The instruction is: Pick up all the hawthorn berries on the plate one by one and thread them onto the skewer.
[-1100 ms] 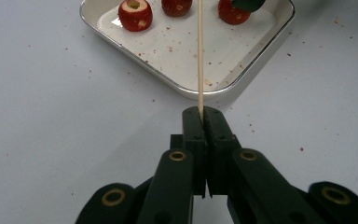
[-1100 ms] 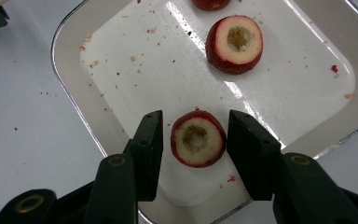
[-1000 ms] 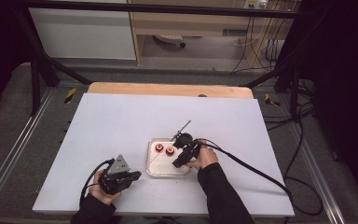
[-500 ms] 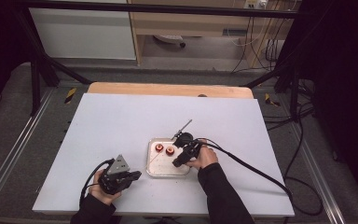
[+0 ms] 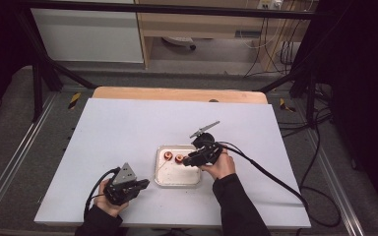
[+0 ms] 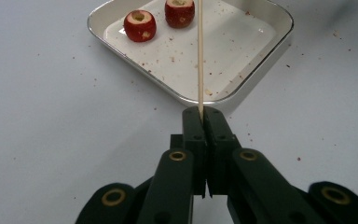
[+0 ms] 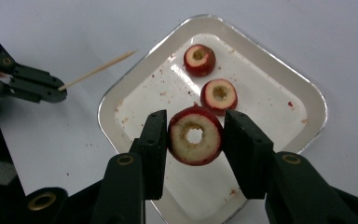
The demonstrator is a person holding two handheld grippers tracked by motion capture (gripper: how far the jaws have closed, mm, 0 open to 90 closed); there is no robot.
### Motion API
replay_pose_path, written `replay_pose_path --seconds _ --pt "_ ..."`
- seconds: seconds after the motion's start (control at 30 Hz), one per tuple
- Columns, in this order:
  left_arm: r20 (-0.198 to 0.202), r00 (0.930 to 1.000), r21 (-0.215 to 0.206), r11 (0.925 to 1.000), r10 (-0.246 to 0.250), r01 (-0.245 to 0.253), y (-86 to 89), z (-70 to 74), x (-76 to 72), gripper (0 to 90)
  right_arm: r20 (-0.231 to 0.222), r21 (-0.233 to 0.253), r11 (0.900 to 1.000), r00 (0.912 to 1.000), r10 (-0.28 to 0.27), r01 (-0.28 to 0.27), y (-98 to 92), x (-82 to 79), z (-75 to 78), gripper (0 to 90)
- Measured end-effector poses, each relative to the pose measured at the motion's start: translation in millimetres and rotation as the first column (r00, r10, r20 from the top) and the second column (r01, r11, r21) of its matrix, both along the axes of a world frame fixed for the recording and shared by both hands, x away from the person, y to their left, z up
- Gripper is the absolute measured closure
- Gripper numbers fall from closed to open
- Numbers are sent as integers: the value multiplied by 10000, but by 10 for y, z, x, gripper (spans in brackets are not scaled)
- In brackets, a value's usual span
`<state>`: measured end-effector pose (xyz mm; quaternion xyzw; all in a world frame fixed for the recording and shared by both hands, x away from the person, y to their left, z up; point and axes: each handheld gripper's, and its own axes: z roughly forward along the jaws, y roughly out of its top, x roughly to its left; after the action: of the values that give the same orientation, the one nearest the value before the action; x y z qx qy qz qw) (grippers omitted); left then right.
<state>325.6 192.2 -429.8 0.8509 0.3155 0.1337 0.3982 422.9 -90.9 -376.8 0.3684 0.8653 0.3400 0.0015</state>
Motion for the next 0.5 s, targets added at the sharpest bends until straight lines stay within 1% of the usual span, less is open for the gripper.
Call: replay_pose_path --seconds 0.13,0.2,0.23,0.27,0.3,0.33,0.37,0.43,0.47,0.5 --pt "48 9999 -103 9998 163 -162 -6 5 -7 887 322 766 9964 9988 -379 354 -71 -36 5 612" --pt "82 9997 -167 9996 246 -244 -14 7 -14 888 454 1212 9912 9972 -595 536 -105 -48 -2 612" --pt "119 9995 -186 9994 290 -287 -20 8 -18 888 517 1672 9834 9954 -801 704 -134 -62 -9 612" --pt "154 9993 -204 9992 336 -333 -24 10 -21 887 529 1870 9791 9944 -914 800 -146 -69 -13 613" --pt "166 9991 -242 9990 391 -386 -30 12 -25 887 529 1870 9791 9944 -914 800 -146 -69 -13 613" --pt "180 9988 -293 9986 451 -446 -35 13 -27 887 568 2059 9747 9933 -1006 870 -156 -74 -17 612" --pt "187 9983 -378 9978 547 -540 -44 15 -31 887 651 2463 9637 9903 -1228 1033 -177 -85 -27 613" --pt "156 9978 -457 9969 643 -635 -57 18 -35 888 687 2873 9513 9882 -1366 1115 -197 -86 -34 613" --pt "161 9973 -509 9962 710 -701 -67 19 -39 888 687 2873 9513 9882 -1366 1115 -197 -86 -34 613" --pt "143 9969 -566 9955 772 -762 -79 20 -43 887 697 3063 9444 9866 -1472 1193 -208 -87 -35 613"
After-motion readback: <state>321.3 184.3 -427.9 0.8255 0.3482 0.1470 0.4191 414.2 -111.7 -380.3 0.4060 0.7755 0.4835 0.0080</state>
